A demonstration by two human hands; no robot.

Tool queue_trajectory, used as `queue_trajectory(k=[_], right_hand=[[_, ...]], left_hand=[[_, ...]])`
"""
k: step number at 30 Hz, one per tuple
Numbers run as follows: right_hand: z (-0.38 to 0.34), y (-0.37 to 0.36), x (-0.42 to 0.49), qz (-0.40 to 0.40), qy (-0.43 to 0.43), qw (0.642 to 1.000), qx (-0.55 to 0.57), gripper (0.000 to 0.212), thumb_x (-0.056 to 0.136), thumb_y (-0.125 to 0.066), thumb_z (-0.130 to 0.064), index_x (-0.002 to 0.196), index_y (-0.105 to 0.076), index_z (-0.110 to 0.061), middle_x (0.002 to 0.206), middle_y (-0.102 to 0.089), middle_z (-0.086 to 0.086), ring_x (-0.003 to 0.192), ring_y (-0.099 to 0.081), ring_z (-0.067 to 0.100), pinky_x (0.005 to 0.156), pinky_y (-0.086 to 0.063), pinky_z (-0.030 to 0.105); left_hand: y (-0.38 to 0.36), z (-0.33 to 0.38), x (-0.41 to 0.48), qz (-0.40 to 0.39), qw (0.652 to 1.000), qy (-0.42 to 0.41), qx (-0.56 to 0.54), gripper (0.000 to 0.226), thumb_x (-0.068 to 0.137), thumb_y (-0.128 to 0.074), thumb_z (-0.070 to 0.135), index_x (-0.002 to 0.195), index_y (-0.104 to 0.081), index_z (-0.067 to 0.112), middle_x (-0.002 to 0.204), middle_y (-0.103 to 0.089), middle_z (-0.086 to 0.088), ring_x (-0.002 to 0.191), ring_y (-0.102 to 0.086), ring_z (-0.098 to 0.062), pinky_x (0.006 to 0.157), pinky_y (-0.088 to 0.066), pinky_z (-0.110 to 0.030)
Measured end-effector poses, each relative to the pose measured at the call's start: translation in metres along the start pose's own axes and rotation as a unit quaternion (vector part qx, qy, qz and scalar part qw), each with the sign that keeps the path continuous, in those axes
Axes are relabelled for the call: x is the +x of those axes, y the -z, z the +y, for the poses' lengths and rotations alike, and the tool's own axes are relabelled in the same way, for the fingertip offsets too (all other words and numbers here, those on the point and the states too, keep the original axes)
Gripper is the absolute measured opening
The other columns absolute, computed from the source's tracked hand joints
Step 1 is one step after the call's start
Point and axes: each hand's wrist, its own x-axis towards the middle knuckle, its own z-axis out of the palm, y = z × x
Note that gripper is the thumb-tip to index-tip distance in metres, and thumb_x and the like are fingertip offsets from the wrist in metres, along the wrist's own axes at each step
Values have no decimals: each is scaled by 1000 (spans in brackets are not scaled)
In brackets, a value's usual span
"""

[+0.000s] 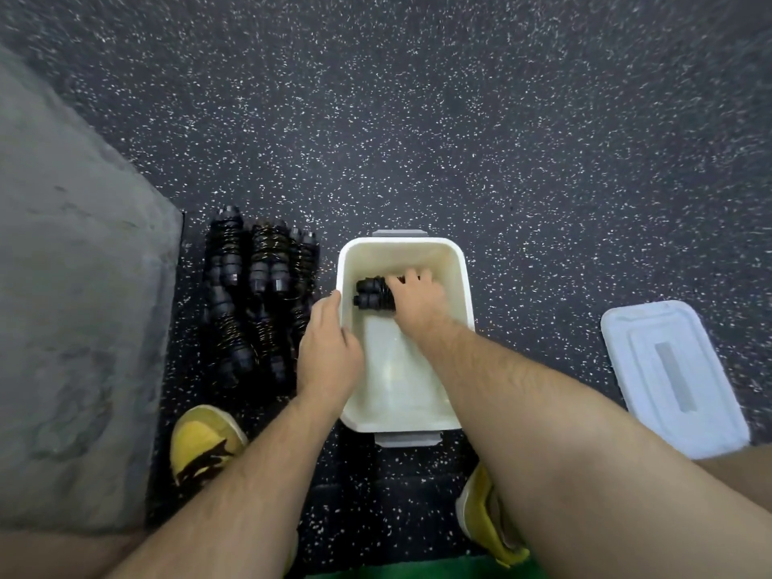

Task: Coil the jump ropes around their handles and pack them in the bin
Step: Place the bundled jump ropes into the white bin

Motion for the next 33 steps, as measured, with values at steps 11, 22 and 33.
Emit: queue_trajectory(k=[11, 22, 33], right_hand=[[-3, 31, -20, 57, 16, 998, 12, 39, 89, -55, -18, 128, -49, -19, 126, -50, 7, 111, -50, 30, 78, -36, 37], [-141, 61, -43, 138, 217, 965, 51, 35, 88, -54, -26, 121, -61, -17, 113, -63, 5, 104, -56, 33, 79, -44, 42], [-174, 36, -27, -41, 179, 968, 169, 35, 93, -47, -15, 128, -52, -16, 124, -53, 6, 111, -55, 33, 90, -49, 46]], left_hand=[[18, -5, 7, -23, 998, -49, 39, 46, 100, -50, 23, 145, -44, 16, 145, -46, 2, 130, -48, -19, 110, -41, -41], [82, -50, 28, -16, 953, 63, 296, 45, 96, -54, 34, 137, -43, 20, 138, -39, -13, 122, -48, -31, 97, -44, -43], [66, -102, 41, -103, 925, 230, 286, 49, 101, -40, 55, 146, -38, 36, 145, -36, -15, 120, -44, -37, 88, -39, -42]])
